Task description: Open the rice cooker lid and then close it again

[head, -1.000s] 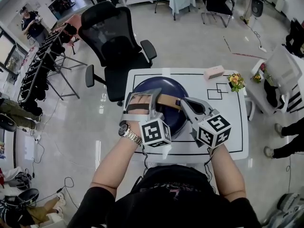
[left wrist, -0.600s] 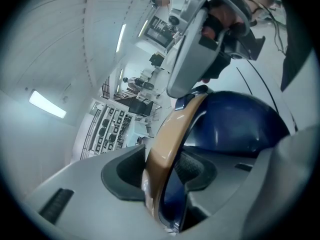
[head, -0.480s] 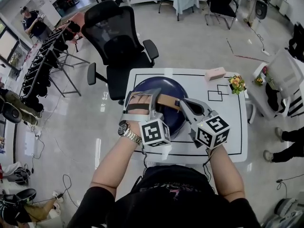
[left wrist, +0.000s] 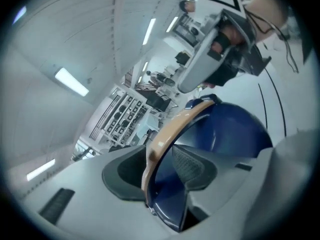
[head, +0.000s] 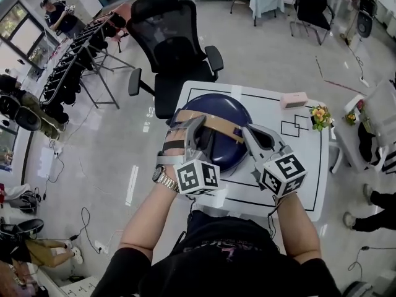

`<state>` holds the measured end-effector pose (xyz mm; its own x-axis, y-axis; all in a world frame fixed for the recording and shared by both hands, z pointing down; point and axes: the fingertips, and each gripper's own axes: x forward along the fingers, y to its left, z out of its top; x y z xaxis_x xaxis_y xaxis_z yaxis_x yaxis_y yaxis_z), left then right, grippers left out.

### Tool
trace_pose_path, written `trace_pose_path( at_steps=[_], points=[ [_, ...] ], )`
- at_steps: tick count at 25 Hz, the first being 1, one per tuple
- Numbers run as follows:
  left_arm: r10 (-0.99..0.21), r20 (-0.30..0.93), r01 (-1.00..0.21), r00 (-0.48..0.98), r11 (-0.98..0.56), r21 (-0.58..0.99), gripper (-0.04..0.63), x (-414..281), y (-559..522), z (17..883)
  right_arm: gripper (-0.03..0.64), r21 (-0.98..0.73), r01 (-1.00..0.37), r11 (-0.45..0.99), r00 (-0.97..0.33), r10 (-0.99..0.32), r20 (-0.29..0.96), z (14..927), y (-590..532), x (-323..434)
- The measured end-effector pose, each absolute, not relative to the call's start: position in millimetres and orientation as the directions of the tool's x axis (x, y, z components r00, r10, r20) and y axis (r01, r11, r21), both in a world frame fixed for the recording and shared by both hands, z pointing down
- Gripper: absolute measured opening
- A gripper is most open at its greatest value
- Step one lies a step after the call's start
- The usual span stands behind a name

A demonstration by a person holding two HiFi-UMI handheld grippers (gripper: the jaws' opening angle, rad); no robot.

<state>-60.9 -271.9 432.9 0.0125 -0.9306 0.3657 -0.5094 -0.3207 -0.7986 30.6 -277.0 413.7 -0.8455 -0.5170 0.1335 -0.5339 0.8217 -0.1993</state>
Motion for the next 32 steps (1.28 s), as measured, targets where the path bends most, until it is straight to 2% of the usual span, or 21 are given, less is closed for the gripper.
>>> trace_pose_path(
  at_steps=[2,3,7,11,13,21,32],
  points=[
    [-0.939,0.344,-0.638,0.002,-0.266,-0.723,0.145,-72.6,-257.6,426.4,0.002,-0.183,-0.525,0.831,-0.851,-0.515,0.102,405.8,-277.5,31.4],
    [-0.944,0.329,-0.702,-0.002,-0.233,-0.673,0.101,-80.3,-249.8,422.2,0.002,-0.175,-0.521,0.836,-0.853,-0.514,0.086,401.3,-277.6,30.6],
    [-0.963,0.269,-0.908,0.012,-0.124,-0.401,0.003,-114.9,-212.5,406.4,0.002,-0.139,-0.492,0.859,-0.87,-0.492,0.038,382.2,-270.3,17.2],
    [-0.978,0.198,-0.994,0.068,-0.083,-0.069,0.003,-144.1,-173.5,390.6,0.002,-0.126,-0.452,0.883,-0.891,-0.454,0.016,368.5,-250.2,-6.4],
    [-0.984,0.165,-0.997,0.071,-0.067,0.028,0.002,-156.5,-154.6,382.5,0.002,-0.123,-0.434,0.893,-0.9,-0.437,0.006,362.4,-237.8,-20.5],
    [-0.985,0.159,-0.998,0.065,-0.063,0.018,0.003,-185.4,-74.5,372.0,0.002,-0.154,-0.415,0.896,-0.908,-0.42,0.004,356.5,-170.2,-62.5],
    [-0.969,0.179,-0.985,0.171,-0.167,0.038,0.002,-190.0,17.2,392.3,0.002,-0.167,-0.502,0.848,-0.864,-0.499,0.063,380.2,-62.3,-66.0]
  ],
)
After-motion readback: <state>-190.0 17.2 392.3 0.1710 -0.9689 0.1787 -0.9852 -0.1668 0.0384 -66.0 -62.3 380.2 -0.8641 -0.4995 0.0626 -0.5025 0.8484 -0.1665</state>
